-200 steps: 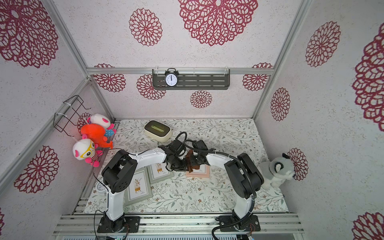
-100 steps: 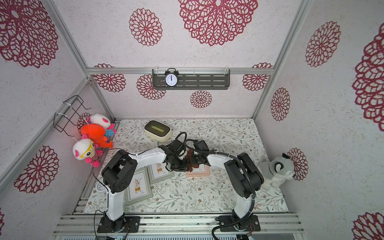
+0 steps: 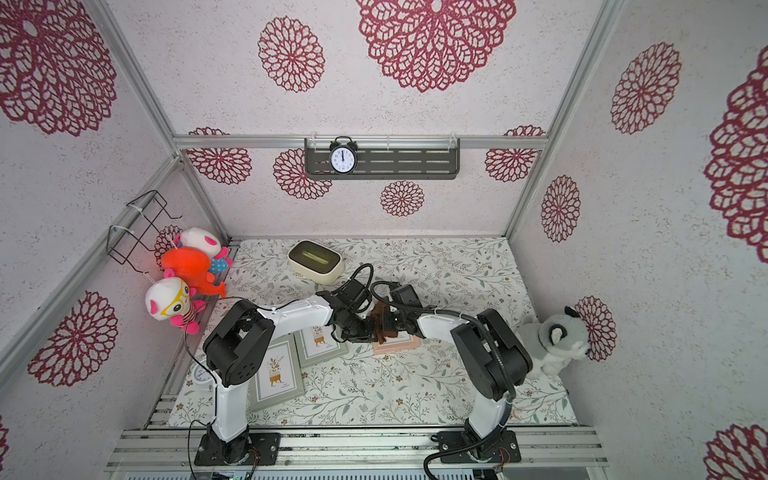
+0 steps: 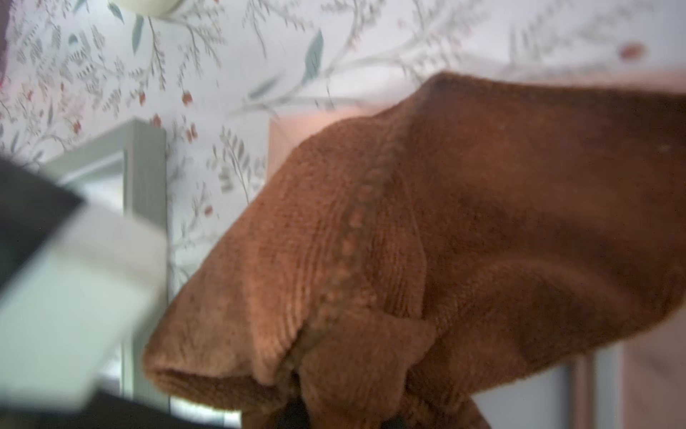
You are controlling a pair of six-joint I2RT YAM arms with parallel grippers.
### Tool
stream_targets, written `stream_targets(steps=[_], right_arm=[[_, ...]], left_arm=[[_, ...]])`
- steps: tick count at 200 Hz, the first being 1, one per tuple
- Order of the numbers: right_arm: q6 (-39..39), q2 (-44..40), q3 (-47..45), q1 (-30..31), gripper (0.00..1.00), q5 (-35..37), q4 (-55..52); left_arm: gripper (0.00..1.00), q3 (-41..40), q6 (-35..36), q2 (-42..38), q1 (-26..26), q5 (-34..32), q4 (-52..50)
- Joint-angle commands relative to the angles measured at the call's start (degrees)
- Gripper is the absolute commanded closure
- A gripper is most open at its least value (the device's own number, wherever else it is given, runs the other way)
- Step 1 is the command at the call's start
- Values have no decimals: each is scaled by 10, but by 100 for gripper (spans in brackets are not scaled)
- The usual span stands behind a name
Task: Wipe the picture frame with a cloth
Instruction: Wipe the dirt from the picture frame.
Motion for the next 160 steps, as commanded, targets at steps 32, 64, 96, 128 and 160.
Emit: stream_targets(steps=[32,64,96,128,160], right_arm=[[-12,-139,-9,-15,100,56,-154],[-38,-137,21,-38,100,90,-215],[-48,-87,17,-48,100,98,-209],[-55,-23,30,-61,100,111,-173],[-63,22,71,-77,100,117,-151]], left_arm=[[75,8,7,21,-2,-31,-51],[75,23,13,26,-3,-40,-64],[75,45,22,42,-3,-49,-81],[75,53,26,53,-5,-53,-93],[75,61,32,63,-8,-58,-107]])
